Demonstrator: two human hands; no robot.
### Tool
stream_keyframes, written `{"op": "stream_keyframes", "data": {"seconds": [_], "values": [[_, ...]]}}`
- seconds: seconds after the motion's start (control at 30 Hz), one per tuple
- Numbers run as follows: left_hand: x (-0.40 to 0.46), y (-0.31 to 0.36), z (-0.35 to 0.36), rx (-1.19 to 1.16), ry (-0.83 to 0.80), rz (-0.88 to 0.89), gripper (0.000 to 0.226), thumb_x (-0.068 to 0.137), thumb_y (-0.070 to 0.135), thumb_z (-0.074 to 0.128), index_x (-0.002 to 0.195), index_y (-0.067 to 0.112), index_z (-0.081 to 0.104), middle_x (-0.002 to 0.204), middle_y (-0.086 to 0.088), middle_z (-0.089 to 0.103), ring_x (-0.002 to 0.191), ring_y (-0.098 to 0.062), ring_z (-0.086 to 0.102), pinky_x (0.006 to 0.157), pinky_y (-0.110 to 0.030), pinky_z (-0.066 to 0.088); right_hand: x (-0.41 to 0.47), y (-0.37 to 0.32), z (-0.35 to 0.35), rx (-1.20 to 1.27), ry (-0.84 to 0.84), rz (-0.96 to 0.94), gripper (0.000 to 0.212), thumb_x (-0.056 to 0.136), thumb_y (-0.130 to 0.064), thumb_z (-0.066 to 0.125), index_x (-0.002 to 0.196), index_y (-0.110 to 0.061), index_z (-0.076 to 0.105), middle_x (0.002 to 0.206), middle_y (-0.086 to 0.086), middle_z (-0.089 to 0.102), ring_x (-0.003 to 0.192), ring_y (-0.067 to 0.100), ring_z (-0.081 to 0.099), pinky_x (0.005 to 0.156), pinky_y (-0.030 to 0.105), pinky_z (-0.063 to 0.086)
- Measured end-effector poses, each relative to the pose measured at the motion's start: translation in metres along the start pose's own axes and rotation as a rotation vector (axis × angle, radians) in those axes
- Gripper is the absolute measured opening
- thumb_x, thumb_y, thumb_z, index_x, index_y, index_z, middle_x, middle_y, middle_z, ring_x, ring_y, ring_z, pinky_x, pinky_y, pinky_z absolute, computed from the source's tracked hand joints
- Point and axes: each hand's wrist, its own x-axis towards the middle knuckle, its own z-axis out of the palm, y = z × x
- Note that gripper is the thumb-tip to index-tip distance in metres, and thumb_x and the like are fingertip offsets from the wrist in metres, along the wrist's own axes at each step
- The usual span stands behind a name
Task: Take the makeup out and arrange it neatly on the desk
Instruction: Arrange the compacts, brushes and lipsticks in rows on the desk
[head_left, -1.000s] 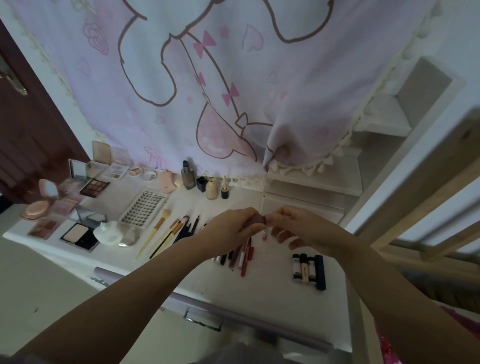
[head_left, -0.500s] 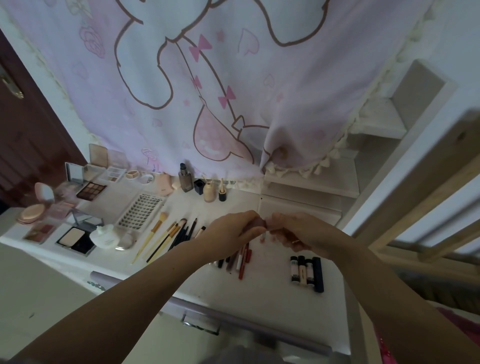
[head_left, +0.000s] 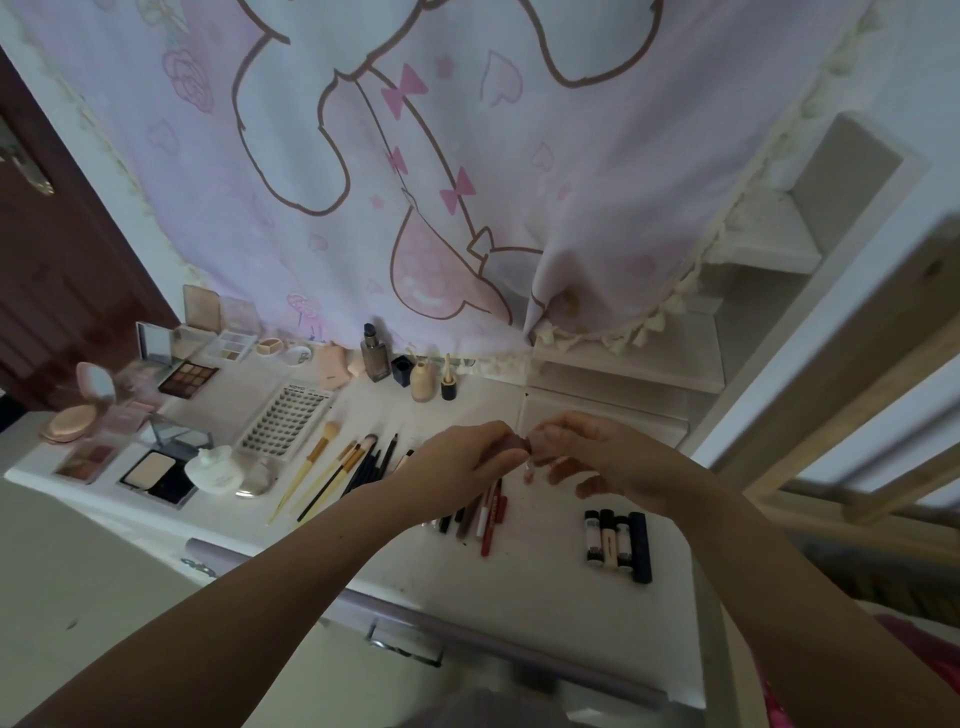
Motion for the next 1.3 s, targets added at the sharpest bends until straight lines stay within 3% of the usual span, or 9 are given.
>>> {"op": "stream_keyframes", "data": {"seconds": [0.13, 0.27, 0.43, 0.57, 0.7, 0.87, 1.0, 1.1, 1.3], "values": [[0.000, 0.001, 0.002, -0.004, -0.021, 0.008, 0.029, 0.097, 0.041, 0.041, 0.107, 0.018, 0.055, 0.073, 0.009, 0.053, 0.060, -0.005, 0.047, 0.062, -0.029, 0.044, 0.001, 0.003, 0.001, -0.078, 0.024, 0.006, 0.037, 0.098, -0.043, 0.038, 0.089, -0.017, 0.064, 0.067, -0.004, 0.060, 0.060, 0.010, 0.050, 0.061, 0.023, 0.041], [0.000, -0.001, 0.003, -0.038, -0.018, 0.000, 0.030, 0.097, 0.040, 0.042, 0.107, 0.016, 0.056, 0.073, 0.008, 0.054, 0.060, -0.006, 0.047, 0.063, -0.029, 0.044, 0.000, 0.005, -0.001, -0.028, -0.024, -0.039, 0.025, 0.093, -0.040, 0.052, 0.107, -0.020, 0.060, 0.092, -0.002, 0.065, 0.081, 0.009, 0.058, 0.073, 0.024, 0.046], [0.001, -0.001, 0.005, -0.005, -0.039, -0.004, 0.032, 0.097, 0.043, 0.041, 0.108, 0.017, 0.055, 0.076, 0.004, 0.056, 0.062, -0.010, 0.049, 0.065, -0.035, 0.047, 0.003, 0.009, 0.001, -0.148, 0.010, -0.004, 0.035, 0.099, -0.042, 0.039, 0.097, -0.019, 0.065, 0.072, -0.005, 0.059, 0.065, 0.009, 0.050, 0.066, 0.024, 0.042], [-0.002, -0.004, 0.006, -0.023, -0.036, -0.010, 0.031, 0.097, 0.043, 0.041, 0.105, 0.017, 0.056, 0.077, 0.001, 0.059, 0.062, -0.011, 0.051, 0.066, -0.038, 0.049, 0.000, 0.009, -0.001, -0.146, -0.030, -0.043, 0.026, 0.095, -0.040, 0.047, 0.110, -0.022, 0.058, 0.091, -0.004, 0.065, 0.078, 0.007, 0.056, 0.072, 0.024, 0.043], [-0.003, -0.002, 0.008, -0.044, -0.038, 0.005, 0.029, 0.096, 0.041, 0.042, 0.105, 0.017, 0.056, 0.073, 0.005, 0.057, 0.061, -0.010, 0.050, 0.063, -0.034, 0.047, 0.003, 0.010, 0.003, -0.215, 0.011, -0.056, 0.025, 0.097, -0.040, 0.045, 0.096, -0.020, 0.060, 0.080, -0.004, 0.060, 0.073, 0.011, 0.052, 0.071, 0.027, 0.041], [-0.005, -0.003, 0.008, -0.065, -0.007, 0.004, 0.026, 0.097, 0.038, 0.043, 0.102, 0.016, 0.056, 0.078, 0.000, 0.060, 0.067, -0.015, 0.055, 0.066, -0.036, 0.047, 0.002, 0.009, 0.003, -0.179, -0.021, -0.052, 0.019, 0.096, -0.040, 0.046, 0.108, -0.028, 0.056, 0.096, -0.003, 0.067, 0.082, 0.008, 0.058, 0.073, 0.025, 0.043], [-0.005, -0.003, 0.009, -0.038, -0.017, 0.018, 0.027, 0.096, 0.041, 0.043, 0.098, 0.019, 0.058, 0.076, 0.000, 0.060, 0.064, -0.014, 0.054, 0.063, -0.036, 0.047, 0.002, 0.009, 0.004, -0.195, -0.017, -0.029, 0.033, 0.099, -0.043, 0.038, 0.087, -0.024, 0.062, 0.069, -0.007, 0.059, 0.063, 0.008, 0.050, 0.064, 0.023, 0.039], [-0.005, -0.004, 0.008, -0.175, -0.069, -0.025, 0.031, 0.096, 0.042, 0.044, 0.073, 0.024, 0.053, 0.061, 0.006, 0.048, 0.050, -0.003, 0.041, 0.054, -0.023, 0.037, -0.001, 0.010, -0.001, -0.237, -0.018, -0.057, 0.023, 0.094, -0.040, 0.051, 0.095, -0.020, 0.062, 0.080, -0.007, 0.063, 0.071, 0.007, 0.055, 0.069, 0.024, 0.041], [-0.007, -0.011, 0.005, -0.772, -0.516, -0.271, 0.042, 0.098, 0.045, 0.034, 0.078, 0.013, 0.051, 0.058, 0.002, 0.034, 0.046, -0.010, 0.022, 0.044, -0.022, 0.019, -0.006, 0.017, -0.006, -0.254, -0.044, -0.023, 0.023, 0.091, -0.040, 0.054, 0.105, -0.022, 0.061, 0.088, -0.009, 0.068, 0.076, -0.001, 0.062, 0.069, 0.018, 0.041]]}}
